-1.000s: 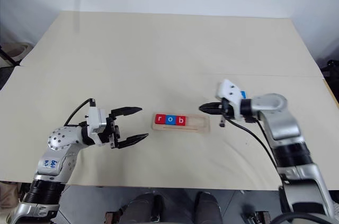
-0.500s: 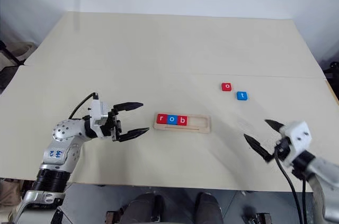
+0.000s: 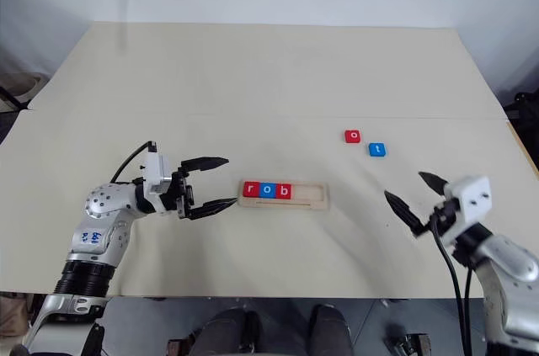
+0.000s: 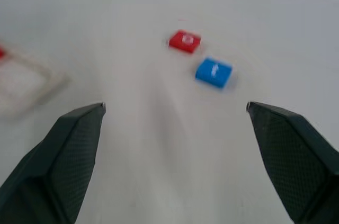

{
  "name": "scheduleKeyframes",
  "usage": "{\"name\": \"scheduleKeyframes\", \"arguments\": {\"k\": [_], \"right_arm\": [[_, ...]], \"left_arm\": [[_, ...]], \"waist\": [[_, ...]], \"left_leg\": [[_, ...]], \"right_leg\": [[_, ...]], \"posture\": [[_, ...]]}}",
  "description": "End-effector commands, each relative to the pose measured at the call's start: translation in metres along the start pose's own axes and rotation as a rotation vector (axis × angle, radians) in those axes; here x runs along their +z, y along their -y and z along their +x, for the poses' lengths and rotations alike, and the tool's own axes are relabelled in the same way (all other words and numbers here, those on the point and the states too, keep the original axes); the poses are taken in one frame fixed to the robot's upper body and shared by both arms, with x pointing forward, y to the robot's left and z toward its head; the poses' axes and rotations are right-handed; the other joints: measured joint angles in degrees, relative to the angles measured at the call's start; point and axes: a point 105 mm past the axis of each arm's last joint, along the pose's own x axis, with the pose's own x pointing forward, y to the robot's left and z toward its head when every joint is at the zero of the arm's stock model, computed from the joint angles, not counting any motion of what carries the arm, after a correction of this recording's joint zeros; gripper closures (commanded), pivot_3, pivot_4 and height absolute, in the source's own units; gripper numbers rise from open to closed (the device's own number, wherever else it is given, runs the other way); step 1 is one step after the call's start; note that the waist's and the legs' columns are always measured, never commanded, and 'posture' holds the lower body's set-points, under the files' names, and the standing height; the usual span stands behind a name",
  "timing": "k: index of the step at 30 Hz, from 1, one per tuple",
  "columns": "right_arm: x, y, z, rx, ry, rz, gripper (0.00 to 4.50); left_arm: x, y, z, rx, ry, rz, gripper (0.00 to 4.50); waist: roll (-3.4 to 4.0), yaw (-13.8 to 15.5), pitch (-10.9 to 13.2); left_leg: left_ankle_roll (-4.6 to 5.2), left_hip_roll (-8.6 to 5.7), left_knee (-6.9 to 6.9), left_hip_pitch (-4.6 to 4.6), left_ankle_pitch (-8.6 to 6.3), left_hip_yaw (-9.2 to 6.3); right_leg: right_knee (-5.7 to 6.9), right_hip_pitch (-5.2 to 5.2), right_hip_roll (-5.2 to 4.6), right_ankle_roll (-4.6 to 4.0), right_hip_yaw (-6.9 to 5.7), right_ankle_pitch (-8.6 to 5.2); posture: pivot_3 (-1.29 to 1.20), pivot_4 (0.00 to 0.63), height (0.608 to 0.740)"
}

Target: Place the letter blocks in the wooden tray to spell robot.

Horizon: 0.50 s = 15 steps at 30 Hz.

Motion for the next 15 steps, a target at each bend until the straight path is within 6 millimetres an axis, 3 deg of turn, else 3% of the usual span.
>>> {"name": "scheduleKeyframes", "arguments": {"k": [1, 9, 15], "right_arm": [[-0.001, 0.01, 0.021, -0.041, -0.094, 0.036, 0.02], [0.027, 0.011, 0.106, -0.082, -0.144, 0.11, 0.02], [0.029, 0.014, 0.135, -0.146, -0.227, 0.111, 0.02]], "left_arm": [[0.008, 0.0, 0.0, 0.01, 0.013, 0.046, 0.0], [0.009, 0.007, 0.002, 0.037, 0.02, 0.052, 0.0], [0.01, 0.01, -0.002, 0.059, 0.01, 0.053, 0.0]], "waist": [[0.0, 0.0, 0.0], [0.01, -0.2, 0.0], [0.01, 0.0, 0.0]], "left_leg": [[0.0, 0.0, 0.01, -0.01, 0.0, 0.0], [0.0, -0.01, 0.02, -0.06, 0.01, -0.01], [0.0, -0.03, 0.02, -0.15, 0.02, -0.07]], "right_leg": [[0.0, 0.0, -0.01, 0.0, -0.01, 0.0], [0.03, -0.06, -0.04, 0.0, -0.05, 0.0], [0.06, -0.09, -0.11, 0.0, -0.09, 0.0]], "posture": [[0.0, 0.15, 0.74], [0.0, 0.15, 0.74], [0.0, 0.15, 0.74]]}}
